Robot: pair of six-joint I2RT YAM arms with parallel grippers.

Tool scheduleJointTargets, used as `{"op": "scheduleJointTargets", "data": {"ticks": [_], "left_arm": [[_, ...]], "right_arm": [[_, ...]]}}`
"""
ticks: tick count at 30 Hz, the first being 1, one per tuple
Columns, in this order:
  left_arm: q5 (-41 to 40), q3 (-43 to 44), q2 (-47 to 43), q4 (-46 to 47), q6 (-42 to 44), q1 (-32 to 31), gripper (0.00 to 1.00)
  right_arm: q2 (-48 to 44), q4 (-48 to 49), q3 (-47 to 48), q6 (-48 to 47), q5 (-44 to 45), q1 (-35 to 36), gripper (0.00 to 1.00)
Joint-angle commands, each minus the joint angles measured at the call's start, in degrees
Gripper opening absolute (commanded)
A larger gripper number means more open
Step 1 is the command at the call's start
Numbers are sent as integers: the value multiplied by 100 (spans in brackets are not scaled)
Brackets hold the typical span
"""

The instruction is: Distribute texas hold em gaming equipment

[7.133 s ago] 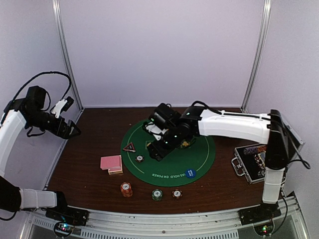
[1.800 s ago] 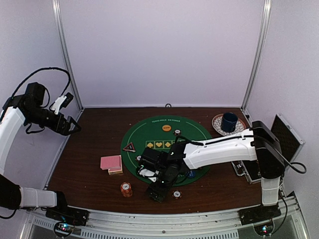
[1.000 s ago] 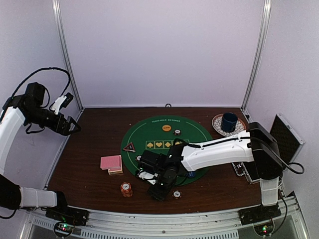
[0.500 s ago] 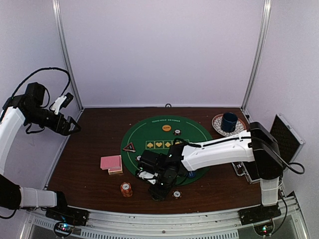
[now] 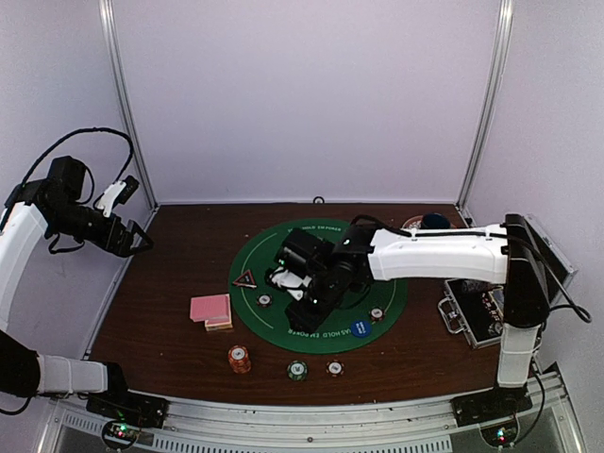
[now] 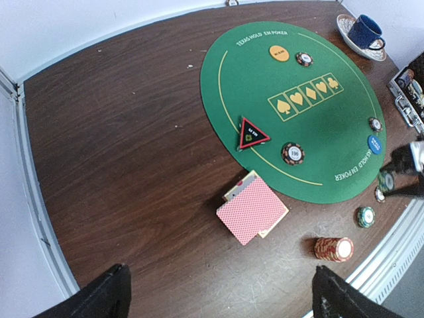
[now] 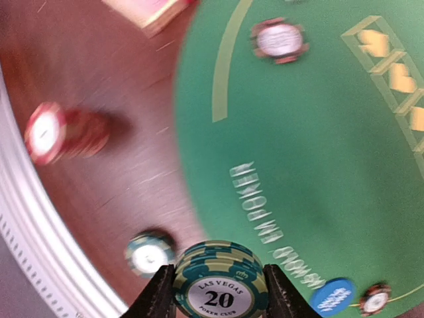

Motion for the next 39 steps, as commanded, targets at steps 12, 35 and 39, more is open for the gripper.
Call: {"op": "scheduleJointTargets", "data": {"ticks": [12, 35, 39], "left_arm": [[31, 95, -65, -22, 5, 9, 98], [3, 120, -21, -21, 4, 13, 98], [40, 152, 16, -25, 0, 9, 98]], "right_arm": [[1302, 326, 1596, 75, 1002, -2701, 36], [2603, 370, 2460, 133, 751, -3609, 37], [2773, 356, 2619, 127, 701, -3671, 43]]}}
